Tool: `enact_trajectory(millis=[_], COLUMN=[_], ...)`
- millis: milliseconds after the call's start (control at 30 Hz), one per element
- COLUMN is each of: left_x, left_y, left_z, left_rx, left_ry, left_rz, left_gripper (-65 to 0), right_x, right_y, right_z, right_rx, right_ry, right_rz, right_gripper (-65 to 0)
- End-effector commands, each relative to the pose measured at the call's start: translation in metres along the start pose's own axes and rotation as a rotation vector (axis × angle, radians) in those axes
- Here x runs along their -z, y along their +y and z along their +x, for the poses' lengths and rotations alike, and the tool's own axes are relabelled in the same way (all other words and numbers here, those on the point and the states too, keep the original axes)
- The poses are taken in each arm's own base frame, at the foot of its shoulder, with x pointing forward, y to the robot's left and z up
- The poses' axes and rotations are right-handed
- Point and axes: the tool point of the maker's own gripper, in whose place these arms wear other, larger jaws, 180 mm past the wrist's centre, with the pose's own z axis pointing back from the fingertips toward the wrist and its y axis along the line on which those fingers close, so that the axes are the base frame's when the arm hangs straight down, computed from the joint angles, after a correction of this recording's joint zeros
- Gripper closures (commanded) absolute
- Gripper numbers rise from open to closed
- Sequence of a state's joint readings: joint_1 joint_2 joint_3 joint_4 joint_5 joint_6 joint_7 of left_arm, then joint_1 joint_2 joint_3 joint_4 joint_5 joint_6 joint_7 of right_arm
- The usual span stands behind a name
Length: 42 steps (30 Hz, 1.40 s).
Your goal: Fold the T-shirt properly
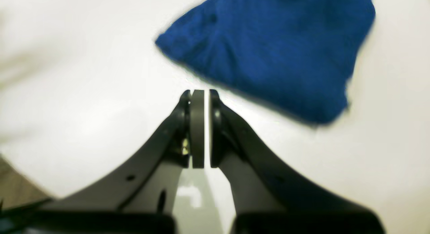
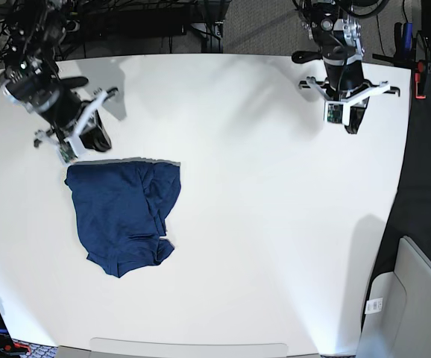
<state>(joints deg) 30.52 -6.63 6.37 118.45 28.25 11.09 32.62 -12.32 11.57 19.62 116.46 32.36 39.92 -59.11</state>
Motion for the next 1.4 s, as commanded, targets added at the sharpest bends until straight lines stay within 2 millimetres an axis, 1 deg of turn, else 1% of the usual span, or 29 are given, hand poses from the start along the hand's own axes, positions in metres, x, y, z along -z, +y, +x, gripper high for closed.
enact_trajectory(millis=[0,167,300,433,567,633,767,867,1000,1100,1167,1267,1367], left_x=[-0.005,-0.02,-0.028,-0.036,-0.043,-0.044,-0.052,-0.063,-0.086,-0.101,-0.113,-0.132,-0.146], left_y=[0.005,-0.002,-0.005,-0.014,-0.005,0.005,0.023,0.032,0.039,0.036,0.026,0.0,-0.024], left_z=[0.002,-0.023,-0.034,-0.049,-0.073,-0.084,-0.111,-0.131,-0.159,-0.174,-0.19,-0.219,-0.246], left_rx=[0.011,0.04,0.047,-0.03,-0.102,-0.146,-0.244,-0.313,-0.386,-0.435,-0.445,-0.472,-0.494], left_ry=[-0.021,0.038,0.067,0.123,0.198,0.235,0.318,0.39,0.488,0.549,0.624,0.767,0.871], left_rz=[0.017,-0.021,-0.039,-0.092,-0.097,-0.081,-0.055,-0.05,-0.055,-0.088,-0.133,-0.215,-0.259], left_gripper=[-0.3,-0.3,-0.2,-0.2,-0.2,-0.2,-0.2,-0.2,-0.2,-0.2,-0.2,-0.2,-0.2], right_x=[-0.012,-0.054,-0.087,-0.12,-0.139,-0.147,-0.157,-0.168,-0.188,-0.208,-0.217,-0.217,-0.204], right_y=[-0.011,-0.038,-0.062,-0.08,-0.085,-0.085,-0.079,-0.073,-0.063,-0.054,-0.048,-0.027,0.005], right_z=[0.008,-0.015,-0.032,-0.056,-0.073,-0.083,-0.102,-0.123,-0.158,-0.189,-0.207,-0.239,-0.269], right_rx=[0.003,0.1,0.125,0.146,0.161,0.168,0.178,0.175,0.17,0.172,0.17,0.133,0.11], right_ry=[-0.045,-0.045,-0.01,0.058,0.114,0.147,0.22,0.31,0.458,0.588,0.668,0.815,0.921], right_rz=[-0.014,-0.069,-0.144,-0.239,-0.281,-0.293,-0.29,-0.294,-0.312,-0.354,-0.383,-0.363,-0.282], right_gripper=[-1.0,-1.0,-1.0,-1.0,-1.0,-1.0,-1.0,-1.0,-1.0,-1.0,-1.0,-1.0,-1.0])
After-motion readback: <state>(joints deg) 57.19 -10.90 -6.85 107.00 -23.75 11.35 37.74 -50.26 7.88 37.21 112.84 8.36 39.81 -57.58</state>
